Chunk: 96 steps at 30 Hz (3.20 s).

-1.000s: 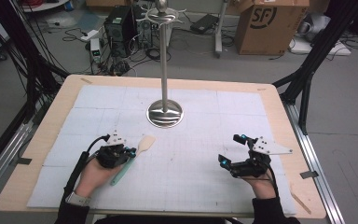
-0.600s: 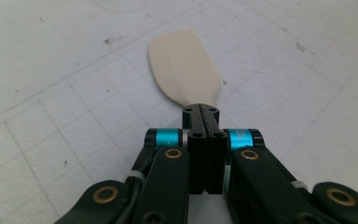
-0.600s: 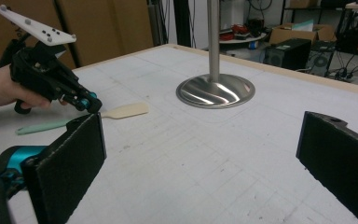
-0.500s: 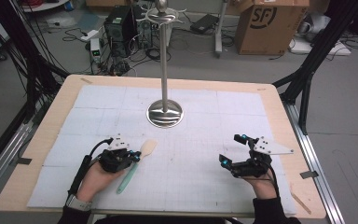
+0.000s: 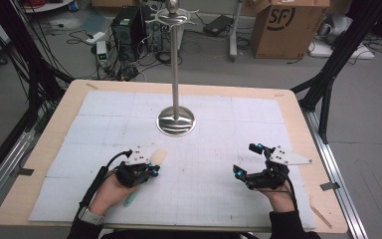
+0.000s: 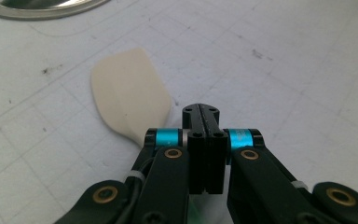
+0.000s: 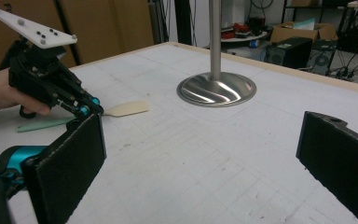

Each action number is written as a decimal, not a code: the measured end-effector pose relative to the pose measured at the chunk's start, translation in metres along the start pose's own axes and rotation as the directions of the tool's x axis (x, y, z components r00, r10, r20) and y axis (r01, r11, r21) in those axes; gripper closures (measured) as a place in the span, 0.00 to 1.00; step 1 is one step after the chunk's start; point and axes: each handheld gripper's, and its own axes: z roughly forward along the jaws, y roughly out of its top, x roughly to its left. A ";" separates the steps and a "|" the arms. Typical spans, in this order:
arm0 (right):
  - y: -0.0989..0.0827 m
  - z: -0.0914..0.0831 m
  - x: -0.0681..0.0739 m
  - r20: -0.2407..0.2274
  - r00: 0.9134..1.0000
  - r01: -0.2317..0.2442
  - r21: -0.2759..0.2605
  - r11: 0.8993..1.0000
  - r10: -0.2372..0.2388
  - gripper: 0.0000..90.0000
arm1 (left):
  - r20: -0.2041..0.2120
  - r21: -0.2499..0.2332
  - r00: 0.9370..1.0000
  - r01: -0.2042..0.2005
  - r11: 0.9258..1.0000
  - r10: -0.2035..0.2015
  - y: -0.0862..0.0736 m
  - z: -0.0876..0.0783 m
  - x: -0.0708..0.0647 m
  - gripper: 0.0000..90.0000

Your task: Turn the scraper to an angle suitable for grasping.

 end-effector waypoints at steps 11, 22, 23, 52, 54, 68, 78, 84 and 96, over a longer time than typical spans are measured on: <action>0.000 0.000 0.001 0.003 1.000 0.005 -0.004 1.000 -0.005 0.00 | -0.057 0.007 0.998 0.018 1.000 -0.018 -0.001 -0.004 0.006 1.00; 0.000 -0.001 0.000 0.004 1.000 0.000 -0.007 1.000 0.000 0.00 | -0.105 0.004 0.994 0.044 0.999 -0.043 -0.007 -0.012 0.016 1.00; 0.000 0.000 0.000 0.003 1.000 -0.001 -0.006 1.000 0.001 0.00 | -0.115 0.004 0.992 0.045 0.999 -0.045 -0.008 -0.014 0.018 1.00; 0.000 0.001 0.000 0.000 1.000 0.003 -0.001 1.000 -0.003 0.00 | -0.189 -0.042 0.966 0.171 0.984 -0.176 -0.055 -0.094 0.025 1.00; 0.000 0.002 0.000 -0.003 1.000 0.002 0.000 1.000 -0.002 0.00 | -0.176 -0.033 0.967 0.180 0.983 -0.183 -0.058 -0.094 0.025 1.00; -0.001 0.003 -0.002 0.003 1.000 0.002 0.005 1.000 -0.002 0.00 | -0.065 0.052 0.988 0.144 0.988 -0.141 -0.044 -0.065 -0.001 1.00; -0.001 0.003 -0.002 0.005 1.000 0.003 0.008 1.000 -0.003 0.00 | -0.041 0.041 0.996 0.078 0.996 -0.076 -0.020 -0.031 -0.011 1.00; -0.001 0.000 -0.003 0.011 1.000 -0.006 0.001 1.000 0.006 0.00 | -0.054 0.007 0.997 0.060 0.998 -0.060 -0.019 -0.035 -0.007 1.00; 0.000 -0.001 -0.004 0.010 1.000 -0.012 -0.006 1.000 0.012 0.00 | -0.141 -0.090 0.988 0.047 0.995 -0.060 -0.005 -0.039 0.038 1.00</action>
